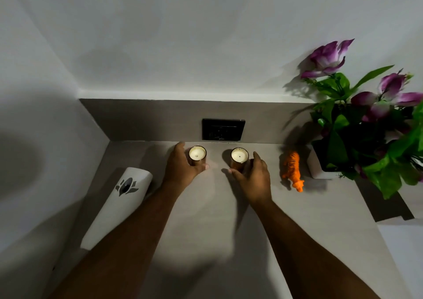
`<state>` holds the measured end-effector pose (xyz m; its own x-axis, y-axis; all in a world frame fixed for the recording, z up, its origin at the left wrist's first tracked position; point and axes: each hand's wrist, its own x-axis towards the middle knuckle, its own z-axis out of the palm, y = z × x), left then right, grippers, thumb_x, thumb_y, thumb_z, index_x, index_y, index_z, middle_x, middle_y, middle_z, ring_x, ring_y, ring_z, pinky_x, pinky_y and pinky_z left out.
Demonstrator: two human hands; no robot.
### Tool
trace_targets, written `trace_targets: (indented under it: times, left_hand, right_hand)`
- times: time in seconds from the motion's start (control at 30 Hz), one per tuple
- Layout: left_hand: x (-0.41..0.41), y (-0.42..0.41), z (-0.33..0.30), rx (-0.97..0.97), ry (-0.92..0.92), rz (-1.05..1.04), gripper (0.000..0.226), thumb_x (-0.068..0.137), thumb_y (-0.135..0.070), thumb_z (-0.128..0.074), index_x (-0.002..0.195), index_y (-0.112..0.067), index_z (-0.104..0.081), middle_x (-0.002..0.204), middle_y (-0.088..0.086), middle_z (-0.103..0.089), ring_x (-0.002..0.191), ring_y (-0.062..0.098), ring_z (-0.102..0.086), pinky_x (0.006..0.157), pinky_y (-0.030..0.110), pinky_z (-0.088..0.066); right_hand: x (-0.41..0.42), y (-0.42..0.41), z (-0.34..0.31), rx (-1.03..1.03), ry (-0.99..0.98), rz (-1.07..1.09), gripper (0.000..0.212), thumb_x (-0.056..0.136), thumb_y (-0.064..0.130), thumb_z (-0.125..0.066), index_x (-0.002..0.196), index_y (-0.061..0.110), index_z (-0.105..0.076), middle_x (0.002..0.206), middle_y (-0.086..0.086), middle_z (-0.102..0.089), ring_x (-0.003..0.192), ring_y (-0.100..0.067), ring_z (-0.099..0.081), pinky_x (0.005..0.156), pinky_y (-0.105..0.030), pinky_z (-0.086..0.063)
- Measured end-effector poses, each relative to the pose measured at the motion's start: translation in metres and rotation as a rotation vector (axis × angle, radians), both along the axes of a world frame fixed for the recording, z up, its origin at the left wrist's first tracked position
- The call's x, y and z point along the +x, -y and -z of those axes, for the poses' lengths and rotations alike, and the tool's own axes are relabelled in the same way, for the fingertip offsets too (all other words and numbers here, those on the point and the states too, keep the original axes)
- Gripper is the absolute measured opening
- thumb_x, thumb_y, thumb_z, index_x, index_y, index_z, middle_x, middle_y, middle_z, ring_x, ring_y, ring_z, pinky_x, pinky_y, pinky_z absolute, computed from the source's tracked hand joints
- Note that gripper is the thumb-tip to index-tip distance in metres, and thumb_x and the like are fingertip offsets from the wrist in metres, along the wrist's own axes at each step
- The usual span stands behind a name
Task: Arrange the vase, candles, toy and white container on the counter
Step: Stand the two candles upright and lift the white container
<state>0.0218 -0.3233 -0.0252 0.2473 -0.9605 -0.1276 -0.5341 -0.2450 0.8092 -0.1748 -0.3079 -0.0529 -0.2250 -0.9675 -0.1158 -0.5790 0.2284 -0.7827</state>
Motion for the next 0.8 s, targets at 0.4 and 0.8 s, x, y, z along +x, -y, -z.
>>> trace_targets:
  times: [0.4,0.8]
  left_hand:
    - [0.136,-0.061,-0.042,0.604,0.363,0.111,0.099,0.070,-0.036,-0.082,0.146,-0.009,-0.024,0.151,0.016,-0.035,0.130,0.035,-0.041,0.102,0.042,-0.037]
    - [0.135,-0.067,-0.035,0.201,0.024,-0.125,0.047,0.064,-0.022,-0.087,0.099,-0.017,-0.056,0.105,0.011,-0.065,0.084,0.027,-0.062,0.073,0.036,-0.050]
  right_hand:
    - [-0.018,-0.097,0.036,0.010,-0.684,-0.380,0.103,0.080,0.087,-0.013,0.153,0.015,-0.016,0.163,-0.012,-0.009,0.150,-0.031,-0.001,0.118,-0.048,0.002]
    - [0.003,-0.093,0.036,0.087,-0.726,-0.433,0.117,0.069,0.095,-0.005,0.154,0.015,0.001,0.162,-0.010,0.010,0.148,-0.031,0.016,0.115,-0.053,0.013]
